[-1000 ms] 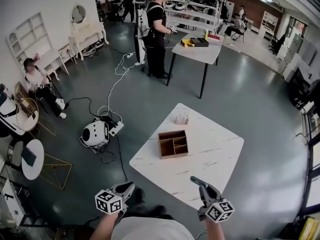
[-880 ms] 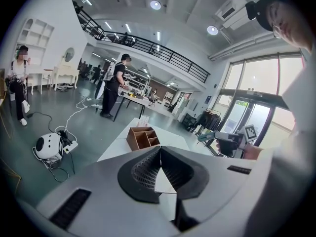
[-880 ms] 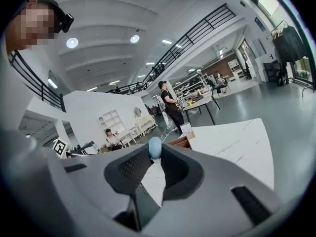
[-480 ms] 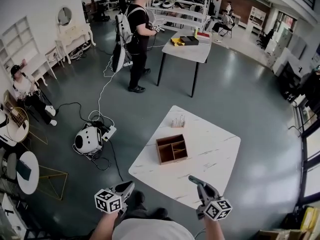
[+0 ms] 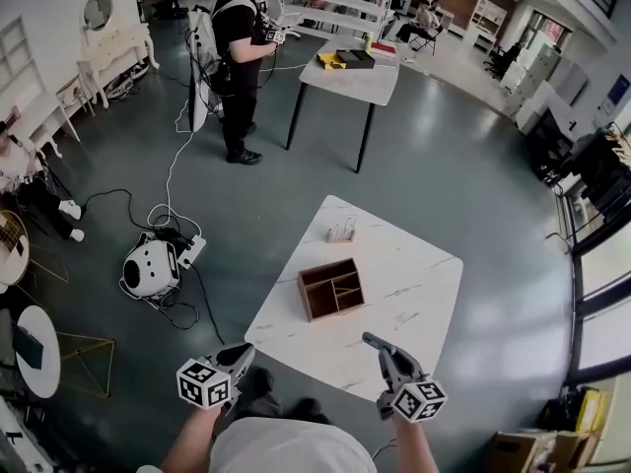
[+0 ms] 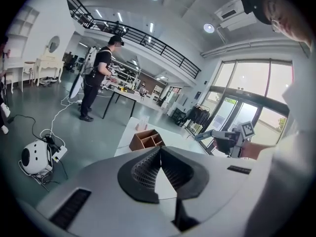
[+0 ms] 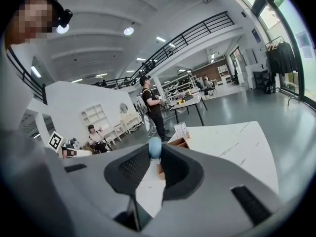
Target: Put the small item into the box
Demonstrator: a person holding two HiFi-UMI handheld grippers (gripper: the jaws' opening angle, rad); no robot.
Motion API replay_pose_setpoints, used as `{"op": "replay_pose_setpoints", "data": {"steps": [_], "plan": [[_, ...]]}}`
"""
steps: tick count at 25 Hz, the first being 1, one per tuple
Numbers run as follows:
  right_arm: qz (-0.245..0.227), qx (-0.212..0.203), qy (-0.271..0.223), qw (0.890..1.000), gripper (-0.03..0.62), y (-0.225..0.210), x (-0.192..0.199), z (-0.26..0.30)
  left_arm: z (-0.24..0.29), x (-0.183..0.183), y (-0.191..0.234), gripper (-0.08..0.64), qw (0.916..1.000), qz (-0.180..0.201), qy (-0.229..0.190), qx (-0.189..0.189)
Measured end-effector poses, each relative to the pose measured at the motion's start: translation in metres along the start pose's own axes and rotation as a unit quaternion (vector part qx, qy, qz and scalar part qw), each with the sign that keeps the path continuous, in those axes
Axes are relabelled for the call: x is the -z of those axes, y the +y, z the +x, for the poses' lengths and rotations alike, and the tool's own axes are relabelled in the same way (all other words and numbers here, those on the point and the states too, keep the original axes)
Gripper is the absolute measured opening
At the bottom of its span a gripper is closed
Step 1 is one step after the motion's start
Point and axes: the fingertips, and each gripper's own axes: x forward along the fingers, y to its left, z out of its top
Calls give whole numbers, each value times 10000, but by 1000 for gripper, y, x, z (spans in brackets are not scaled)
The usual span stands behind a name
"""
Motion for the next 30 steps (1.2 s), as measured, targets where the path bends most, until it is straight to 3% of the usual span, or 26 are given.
{"op": "replay_pose_setpoints", "data": {"steps": [16, 30], "plan": [[-133, 949, 167, 9953, 80, -5, -7, 37, 30, -23, 47, 14, 9946, 293, 467, 883], [-232, 911, 461, 9945, 80, -23, 0, 69, 57, -30, 46, 14, 9944, 186, 546, 885]]}}
